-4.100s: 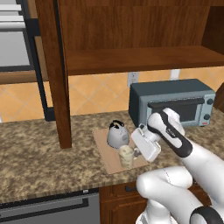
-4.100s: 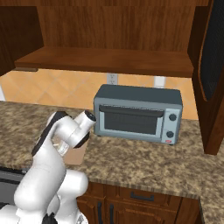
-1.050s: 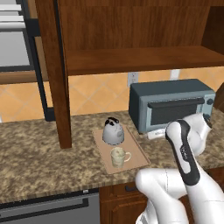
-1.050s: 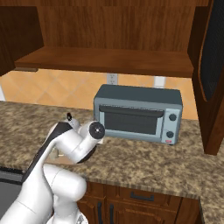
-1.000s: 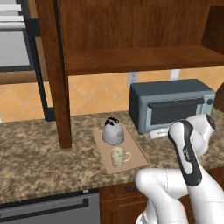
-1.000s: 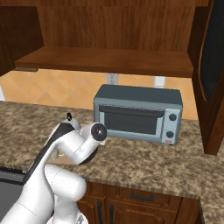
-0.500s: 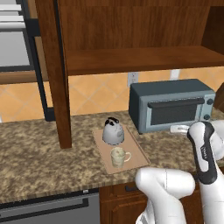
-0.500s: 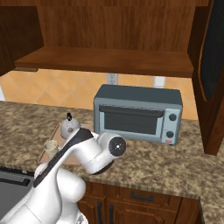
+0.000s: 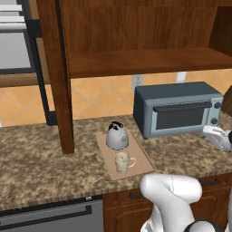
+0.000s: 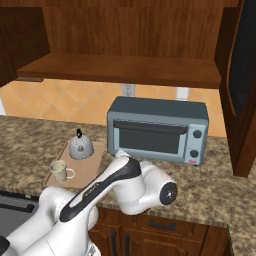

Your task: Pick the kettle from the counter and place it on the tray. Then pick the mug from the cabinet and place it on the tray. Then close the cabinet doors.

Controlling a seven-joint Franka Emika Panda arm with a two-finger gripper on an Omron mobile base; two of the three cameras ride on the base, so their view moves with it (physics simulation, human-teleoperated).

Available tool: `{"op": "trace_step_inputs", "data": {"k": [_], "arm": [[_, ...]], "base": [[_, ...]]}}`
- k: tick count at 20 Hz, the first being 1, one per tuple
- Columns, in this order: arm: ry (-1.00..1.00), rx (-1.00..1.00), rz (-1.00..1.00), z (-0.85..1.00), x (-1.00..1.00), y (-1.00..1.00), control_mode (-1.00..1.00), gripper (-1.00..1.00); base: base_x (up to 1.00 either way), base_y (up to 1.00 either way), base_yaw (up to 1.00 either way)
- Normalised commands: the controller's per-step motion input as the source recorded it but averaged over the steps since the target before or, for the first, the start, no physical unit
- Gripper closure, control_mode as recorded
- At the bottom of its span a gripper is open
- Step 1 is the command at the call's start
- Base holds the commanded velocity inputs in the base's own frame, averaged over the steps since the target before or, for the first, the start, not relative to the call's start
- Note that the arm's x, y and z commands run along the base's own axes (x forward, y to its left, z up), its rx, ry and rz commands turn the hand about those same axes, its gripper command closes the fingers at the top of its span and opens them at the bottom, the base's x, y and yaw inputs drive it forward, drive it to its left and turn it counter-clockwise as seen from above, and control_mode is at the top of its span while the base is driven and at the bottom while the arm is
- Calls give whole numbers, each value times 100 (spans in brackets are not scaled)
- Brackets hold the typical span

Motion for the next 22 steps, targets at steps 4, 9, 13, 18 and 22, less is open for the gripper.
{"op": "trace_step_inputs", "data": {"k": [4, 9, 13, 18, 22], "arm": [[-5, 57, 0, 76, -7, -99, -100, 100], [-3, 25, -3, 13, 0, -86, -100, 100], [-15, 30, -5, 0, 0, -63, -100, 100], [-7, 22, -8, 0, 0, -23, -100, 100], [-4, 18, -9, 0, 1, -3, -100, 100]], "base": [[0, 0, 0], [0, 0, 0], [0, 0, 0], [0, 0, 0], [0, 0, 0]]}}
